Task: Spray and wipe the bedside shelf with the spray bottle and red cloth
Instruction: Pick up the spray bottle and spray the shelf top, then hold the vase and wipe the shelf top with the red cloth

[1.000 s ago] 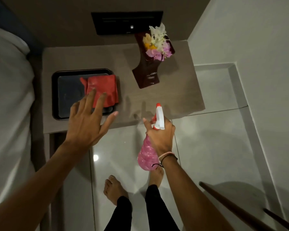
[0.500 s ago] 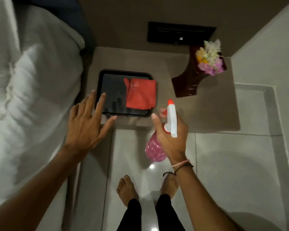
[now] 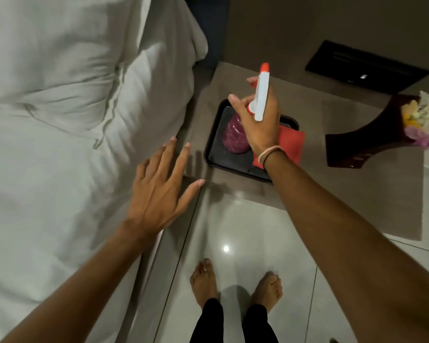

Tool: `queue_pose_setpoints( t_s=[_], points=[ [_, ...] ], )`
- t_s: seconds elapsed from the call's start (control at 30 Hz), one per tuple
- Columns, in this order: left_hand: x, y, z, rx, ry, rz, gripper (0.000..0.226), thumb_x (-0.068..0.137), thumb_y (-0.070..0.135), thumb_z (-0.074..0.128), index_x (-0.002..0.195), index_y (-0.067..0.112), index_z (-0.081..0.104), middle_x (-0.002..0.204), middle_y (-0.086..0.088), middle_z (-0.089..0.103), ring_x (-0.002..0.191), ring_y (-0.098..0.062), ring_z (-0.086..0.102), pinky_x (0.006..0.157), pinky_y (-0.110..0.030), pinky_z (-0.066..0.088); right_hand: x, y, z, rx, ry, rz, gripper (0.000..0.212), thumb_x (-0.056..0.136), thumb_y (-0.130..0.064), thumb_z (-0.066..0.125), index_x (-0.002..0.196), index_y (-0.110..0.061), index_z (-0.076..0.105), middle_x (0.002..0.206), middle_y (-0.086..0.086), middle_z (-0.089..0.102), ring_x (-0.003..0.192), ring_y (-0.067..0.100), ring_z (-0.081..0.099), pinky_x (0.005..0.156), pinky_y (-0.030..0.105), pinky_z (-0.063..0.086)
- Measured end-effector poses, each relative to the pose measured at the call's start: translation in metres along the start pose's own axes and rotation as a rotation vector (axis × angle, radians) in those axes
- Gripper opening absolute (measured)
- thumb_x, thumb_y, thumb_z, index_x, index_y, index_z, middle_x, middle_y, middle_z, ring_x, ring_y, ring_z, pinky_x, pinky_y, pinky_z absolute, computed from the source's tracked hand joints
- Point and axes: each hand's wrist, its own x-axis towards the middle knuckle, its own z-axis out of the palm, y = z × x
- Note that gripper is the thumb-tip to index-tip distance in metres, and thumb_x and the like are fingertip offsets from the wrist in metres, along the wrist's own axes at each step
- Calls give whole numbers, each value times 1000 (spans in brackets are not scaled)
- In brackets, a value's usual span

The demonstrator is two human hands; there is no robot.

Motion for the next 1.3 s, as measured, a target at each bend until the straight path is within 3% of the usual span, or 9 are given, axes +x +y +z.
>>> queue_pose_setpoints(
  t_s=[0.1,0.23,0.4,0.47,0.6,0.73,0.97,1.2,1.3],
  points=[
    [1,-2,3,12,29,21,81,99,69,14,159,17,30,163,-17,37,140,-36,47,101,-49,46,13,6,4,-40,-14,2,47,83,-26,82,119,-4,60,65,6,60,58,8,57,71,24,56],
    [1,7,2,13,28,46,82,99,69,13,158,16,32,163,-19,37,140,-37,48,100,-48,45,12,9,2,-65,-88,40,64,76,-30,87,128,-8,56,81,18,69,75,30,68,84,45,60],
    [2,32,-9,11,47,169,78,101,63,19,148,8,49,144,-24,56,123,-39,60,91,-46,46,-16,20,-41,-85,-169,171,102,71,-25,92,155,-23,34,129,2,65,124,16,61,109,29,51],
    [0,48,-17,-17,106,230,73,103,57,25,138,3,58,129,-26,63,108,-41,64,83,-47,48,-46,26,-74,-47,-84,222,94,76,-23,90,154,-26,37,130,-1,63,125,9,60,105,14,49],
    [8,114,-35,-181,274,373,57,103,43,39,121,-3,67,110,-26,67,89,-38,66,71,-48,54,-133,50,-141,-14,155,275,50,85,-20,83,126,-34,58,126,0,65,118,8,64,103,39,57],
    [52,211,-58,-340,280,477,52,101,46,45,132,6,57,125,-21,59,104,-33,60,84,-45,54,-198,75,-189,-77,280,503,47,83,-32,83,122,-43,57,106,-9,71,103,11,68,96,44,58],
    [175,364,-54,-77,36,590,99,86,79,41,163,24,11,164,-28,20,152,-40,26,120,-57,32,-209,94,-222,-105,348,518,43,86,-35,79,125,-30,60,106,-14,70,102,6,67,89,33,60],
    [236,361,-26,199,-74,903,87,89,76,27,162,32,8,168,-28,9,157,-44,8,122,-66,20,-170,101,-206,-59,226,392,42,88,-29,79,124,-16,62,108,1,71,102,11,67,90,20,54],
    [247,351,-27,254,-64,1012,86,91,74,22,163,29,9,167,-29,9,156,-46,10,122,-65,21,-149,101,-184,-31,119,349,37,90,-24,77,121,-12,62,113,5,68,106,16,65,93,33,57]
  ],
)
